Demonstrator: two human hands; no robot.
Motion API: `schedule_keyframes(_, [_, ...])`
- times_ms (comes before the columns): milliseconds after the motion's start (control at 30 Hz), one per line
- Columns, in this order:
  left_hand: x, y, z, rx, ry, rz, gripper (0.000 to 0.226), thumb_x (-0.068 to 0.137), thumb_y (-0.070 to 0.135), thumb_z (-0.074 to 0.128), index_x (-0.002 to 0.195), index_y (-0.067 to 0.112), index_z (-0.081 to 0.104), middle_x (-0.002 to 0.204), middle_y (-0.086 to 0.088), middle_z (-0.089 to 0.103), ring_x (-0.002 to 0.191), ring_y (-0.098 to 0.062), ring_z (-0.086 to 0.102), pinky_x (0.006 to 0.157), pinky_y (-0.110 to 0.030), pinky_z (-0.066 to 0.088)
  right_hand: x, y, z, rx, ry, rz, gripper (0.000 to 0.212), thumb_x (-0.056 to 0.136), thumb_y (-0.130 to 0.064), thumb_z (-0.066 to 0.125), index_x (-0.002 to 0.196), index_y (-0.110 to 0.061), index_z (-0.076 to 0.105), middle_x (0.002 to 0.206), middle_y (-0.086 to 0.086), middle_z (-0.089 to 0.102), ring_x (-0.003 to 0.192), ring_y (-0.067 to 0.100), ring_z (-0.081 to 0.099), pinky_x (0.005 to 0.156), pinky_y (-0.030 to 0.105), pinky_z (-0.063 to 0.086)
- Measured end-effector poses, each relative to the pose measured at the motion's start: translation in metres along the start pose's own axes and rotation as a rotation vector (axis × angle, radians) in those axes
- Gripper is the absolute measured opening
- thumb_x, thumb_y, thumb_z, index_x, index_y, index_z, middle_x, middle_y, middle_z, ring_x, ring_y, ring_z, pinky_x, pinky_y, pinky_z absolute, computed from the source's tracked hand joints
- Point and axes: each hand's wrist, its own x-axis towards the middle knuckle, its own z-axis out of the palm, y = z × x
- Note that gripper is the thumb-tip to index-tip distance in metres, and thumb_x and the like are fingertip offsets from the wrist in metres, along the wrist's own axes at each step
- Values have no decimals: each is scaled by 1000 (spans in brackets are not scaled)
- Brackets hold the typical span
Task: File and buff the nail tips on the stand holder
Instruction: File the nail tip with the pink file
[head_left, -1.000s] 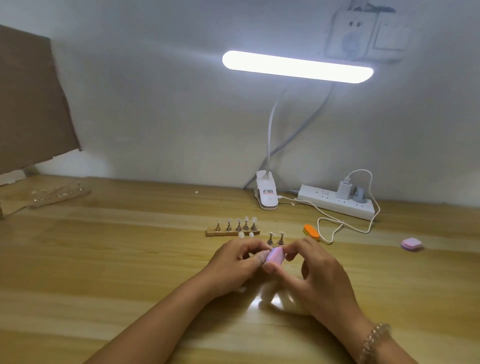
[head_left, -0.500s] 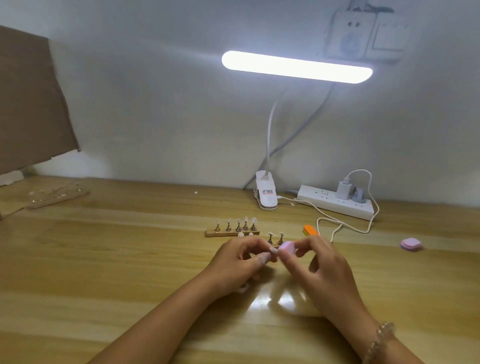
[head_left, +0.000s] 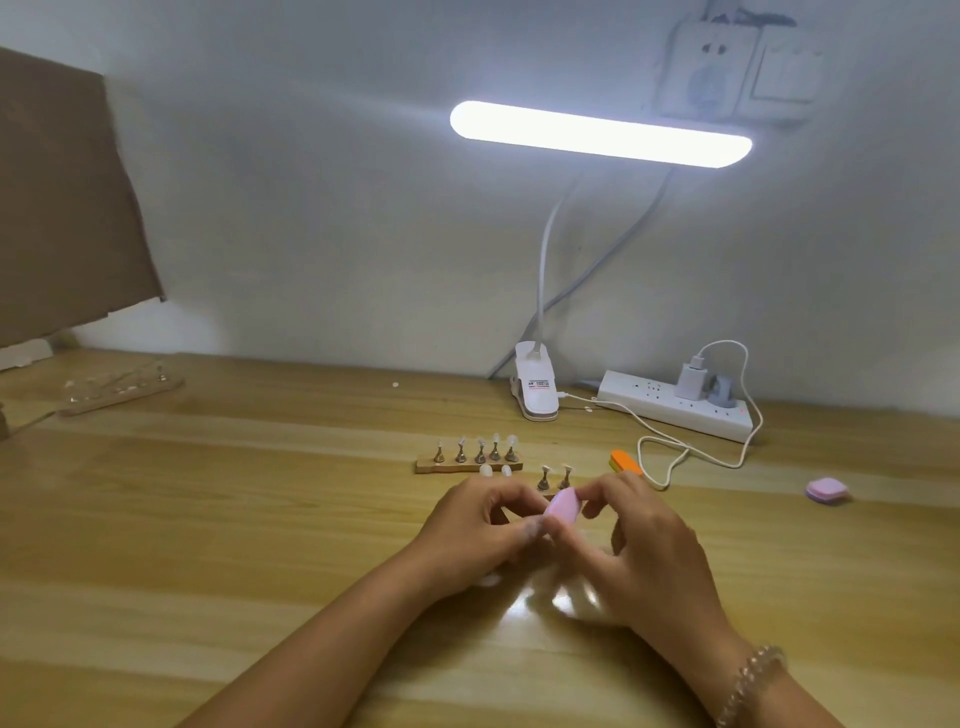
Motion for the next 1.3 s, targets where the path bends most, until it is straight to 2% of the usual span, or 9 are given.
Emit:
schedule_keyframes(100, [1, 0, 1, 0, -3, 9, 5, 77, 35, 74, 76, 38, 70, 81, 9, 72, 51, 0, 55, 50, -19, 42, 0, -4, 0, 39, -59, -22, 43, 73, -76, 55, 84, -35, 56, 86, -19, 56, 62, 4, 50, 53, 23, 37])
schedule_keyframes(200, [1, -4, 1, 51, 11, 25, 14, 90, 24, 72, 83, 36, 71, 85, 4, 73, 55, -3, 58, 54, -23, 46, 5, 2, -3, 63, -25, 83, 49, 71, -79, 47, 81, -33, 58, 87, -15, 58, 66, 4, 53, 62, 29, 45])
schedule_keyframes(367, [-1, -2, -1, 37, 13, 22, 14, 92, 20, 69, 86, 32, 71, 71, 16, 66, 52, -3, 55, 45, -21, 41, 0, -1, -2, 84, -39, 13, 47, 72, -80, 54, 82, -34, 59, 85, -18, 58, 61, 8, 50, 55, 25, 42])
schedule_keyframes(567, [-1, 0, 0, -13, -6, -15, 12, 99, 14, 59, 97, 16, 71, 85, -17, 70, 57, -14, 55, 55, -36, 44, -2, -4, -3, 52, -51, -35, 39, 73, -72, 60, 84, -35, 58, 83, -20, 56, 63, 4, 51, 52, 17, 33])
schedule_keyframes(767, [-2, 1, 0, 37, -1, -12, 21, 100, 15, 56, 89, 28, 67, 59, 20, 58, 53, -5, 54, 48, -22, 42, 2, -2, -4, 49, 11, 44, 45, 70, -75, 57, 83, -32, 54, 82, -19, 58, 62, 3, 50, 56, 30, 45])
schedule_keyframes(867, [-2, 1, -1, 40, -18, 3, 20, 100, 13, 55, 91, 24, 69, 63, 16, 59, 55, -7, 54, 50, -22, 41, -3, -4, -2, 9, -43, -26, 39, 71, -70, 62, 85, -35, 54, 82, -20, 57, 63, -1, 50, 51, 23, 38])
schedule_keyframes(1033, [-1, 2, -2, 33, -13, 5, 23, 99, 15, 58, 87, 32, 68, 66, 18, 62, 53, -5, 53, 47, -22, 42, 2, 0, -5, 83, -9, 57, 48, 67, -78, 55, 83, -33, 59, 82, -17, 60, 61, 5, 51, 58, 32, 47])
schedule_keyframes(1133, [0, 1, -2, 9, -9, 8, 23, 100, 13, 57, 88, 28, 69, 73, 4, 63, 57, -11, 54, 57, -33, 46, -1, -1, -5, 65, -69, -9, 43, 69, -74, 62, 83, -34, 56, 82, -18, 59, 61, 3, 51, 53, 24, 38])
schedule_keyframes(1300, [-1, 0, -2, 9, -20, 12, 25, 100, 15, 58, 86, 33, 69, 77, 8, 66, 58, -10, 55, 57, -40, 48, 1, 0, -5, 48, -5, 21, 45, 70, -79, 55, 84, -36, 57, 80, -18, 58, 64, 2, 52, 54, 26, 43])
